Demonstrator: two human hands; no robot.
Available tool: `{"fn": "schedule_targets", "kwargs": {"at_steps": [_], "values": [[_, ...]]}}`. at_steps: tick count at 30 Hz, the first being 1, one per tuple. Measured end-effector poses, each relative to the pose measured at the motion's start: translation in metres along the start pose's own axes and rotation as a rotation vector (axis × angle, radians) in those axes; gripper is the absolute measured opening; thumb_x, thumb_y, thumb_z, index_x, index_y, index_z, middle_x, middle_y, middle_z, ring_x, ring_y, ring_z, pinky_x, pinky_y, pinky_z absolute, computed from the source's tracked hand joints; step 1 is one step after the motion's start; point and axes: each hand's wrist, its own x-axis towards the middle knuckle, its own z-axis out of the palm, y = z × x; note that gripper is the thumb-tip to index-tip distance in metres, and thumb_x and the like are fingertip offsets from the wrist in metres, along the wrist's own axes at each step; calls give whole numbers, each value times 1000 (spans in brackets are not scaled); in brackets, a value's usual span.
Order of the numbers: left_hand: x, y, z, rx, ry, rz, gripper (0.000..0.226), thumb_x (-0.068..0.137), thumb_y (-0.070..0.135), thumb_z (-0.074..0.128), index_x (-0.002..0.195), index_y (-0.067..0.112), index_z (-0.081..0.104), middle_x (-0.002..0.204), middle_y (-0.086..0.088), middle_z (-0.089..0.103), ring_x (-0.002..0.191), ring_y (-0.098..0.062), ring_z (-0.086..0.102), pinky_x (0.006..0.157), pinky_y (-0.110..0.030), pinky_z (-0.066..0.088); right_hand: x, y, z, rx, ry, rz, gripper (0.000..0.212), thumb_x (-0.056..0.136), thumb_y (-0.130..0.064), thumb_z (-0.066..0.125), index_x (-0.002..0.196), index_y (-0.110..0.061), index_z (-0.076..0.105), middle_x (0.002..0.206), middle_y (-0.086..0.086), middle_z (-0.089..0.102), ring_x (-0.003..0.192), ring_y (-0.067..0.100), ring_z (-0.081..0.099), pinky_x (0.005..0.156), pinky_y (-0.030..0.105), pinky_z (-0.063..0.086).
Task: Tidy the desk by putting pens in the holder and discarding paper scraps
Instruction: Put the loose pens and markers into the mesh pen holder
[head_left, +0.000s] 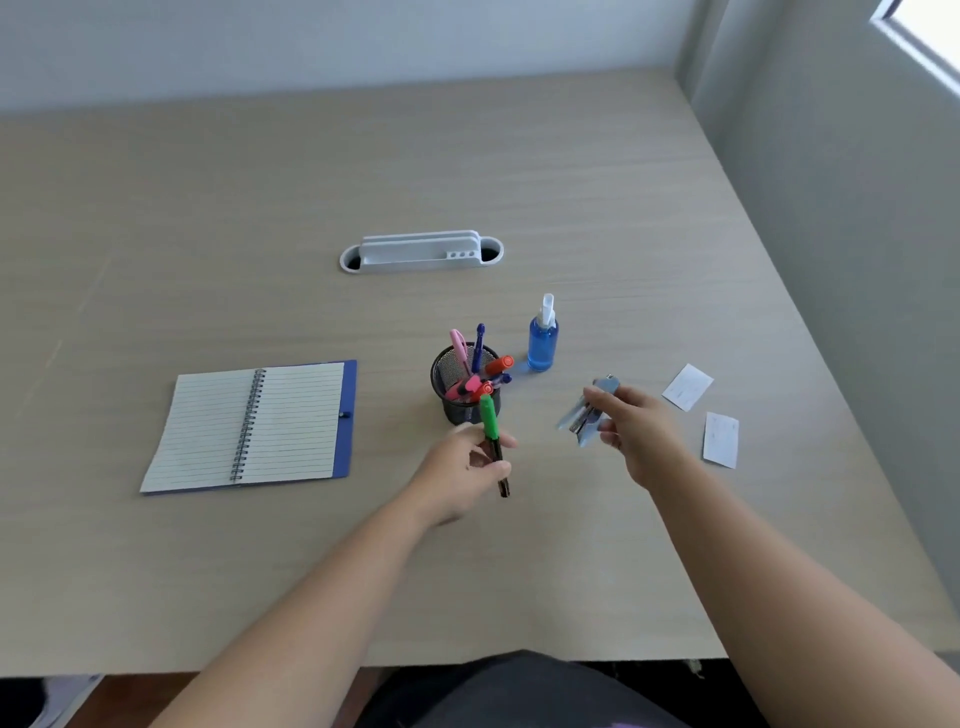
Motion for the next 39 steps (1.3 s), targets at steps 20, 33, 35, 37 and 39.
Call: {"fn": "schedule_targets", "kwargs": {"at_steps": [20, 33, 35, 37, 39], "values": [[39, -3, -67, 432, 302, 267, 62, 73, 35, 68, 131, 34, 49, 126, 6, 52, 117, -21, 45, 94, -31, 33, -33, -23, 74, -60, 20, -254, 15, 82, -20, 73, 94, -13, 65, 75, -3, 69, 55, -2, 54, 54, 13, 43], [79, 6, -89, 246, -85, 107, 137, 46, 47, 87, 151, 32, 0, 156, 6, 29, 140, -15, 31, 111, -34, 31, -22, -22, 95, -431, 53, -422, 13, 81, -25, 73, 91, -29, 66, 69, -3, 69, 58, 4, 58, 54, 19, 44], [81, 3, -93, 216, -97, 93, 140, 42, 48, 88, 150, 36, 0, 154, 6, 33, 137, -15, 36, 104, -28, 32, -19, -16, 99, -611, 73, -445, 21, 81, -29, 73, 101, -30, 67, 76, -3, 68, 64, 4, 59, 58, 21, 44], [84, 1, -95, 201, -105, 83, 140, 42, 45, 91, 149, 41, 0, 153, 5, 35, 135, -16, 39, 99, -25, 30, -18, -15, 103, -673, 95, -460, 32, 82, -31, 72, 113, -27, 66, 82, -8, 64, 68, -1, 59, 60, 16, 42], [87, -2, -98, 201, -103, 84, 140, 42, 43, 93, 148, 42, 1, 153, 4, 35, 135, -16, 39, 97, -25, 30, -18, -16, 107, -674, 97, -473, 37, 83, -30, 71, 120, -27, 64, 86, -9, 64, 71, -1, 60, 61, 12, 41]]}}
